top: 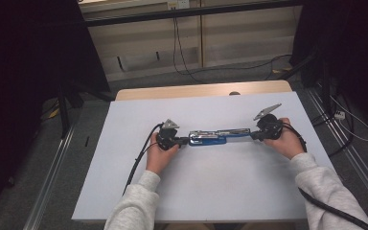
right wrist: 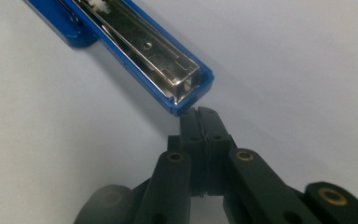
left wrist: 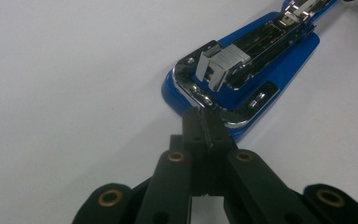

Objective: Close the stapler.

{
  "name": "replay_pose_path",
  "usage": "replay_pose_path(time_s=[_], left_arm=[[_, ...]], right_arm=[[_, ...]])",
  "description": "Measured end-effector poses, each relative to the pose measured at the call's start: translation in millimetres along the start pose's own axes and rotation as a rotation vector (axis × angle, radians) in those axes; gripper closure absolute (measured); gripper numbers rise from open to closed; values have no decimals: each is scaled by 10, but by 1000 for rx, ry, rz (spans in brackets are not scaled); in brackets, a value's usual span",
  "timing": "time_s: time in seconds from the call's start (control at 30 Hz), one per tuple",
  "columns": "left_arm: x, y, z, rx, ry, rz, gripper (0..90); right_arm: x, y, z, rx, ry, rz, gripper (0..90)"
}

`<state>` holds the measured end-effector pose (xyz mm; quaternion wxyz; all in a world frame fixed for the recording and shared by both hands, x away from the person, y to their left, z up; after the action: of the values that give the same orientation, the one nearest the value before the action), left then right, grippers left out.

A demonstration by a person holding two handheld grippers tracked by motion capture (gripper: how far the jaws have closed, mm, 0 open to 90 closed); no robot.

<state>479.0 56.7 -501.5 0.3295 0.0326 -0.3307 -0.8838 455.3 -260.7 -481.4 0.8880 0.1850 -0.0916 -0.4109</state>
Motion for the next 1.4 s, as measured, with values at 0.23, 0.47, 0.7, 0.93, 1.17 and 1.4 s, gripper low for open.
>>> replay_pose_path(time_s=[0.23,0.47,0.7,0.93,1.17,1.4], left_arm=[[-10,-1,-3,8,-2,0,900],[-63,9,99,31,27,50,650],[-22,-14,278,51,3,50,360],[34,-116,445,65,-2,37,176],[44,-242,592,72,7,44,113],[40,-341,712,86,21,51,80]], right_arm=[[-56,159,184,79,22,16,883],[-191,240,211,107,42,34,770],[-255,166,129,101,59,11,602],[-315,83,132,146,91,-26,430],[-397,-9,167,155,103,-22,307],[-453,-172,244,173,112,-52,233]])
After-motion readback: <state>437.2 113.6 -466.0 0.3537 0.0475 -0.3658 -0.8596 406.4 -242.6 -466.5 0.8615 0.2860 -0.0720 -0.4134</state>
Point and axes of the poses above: each handheld gripper's, and its own axes: z roughly backward along the jaws, y roughly out of its top, x roughly to its right, the point moved 5 cm from there along -z, roughly forward along the jaws, and after that the axes turned 11 degrees about -x, right-handed, at the moved point
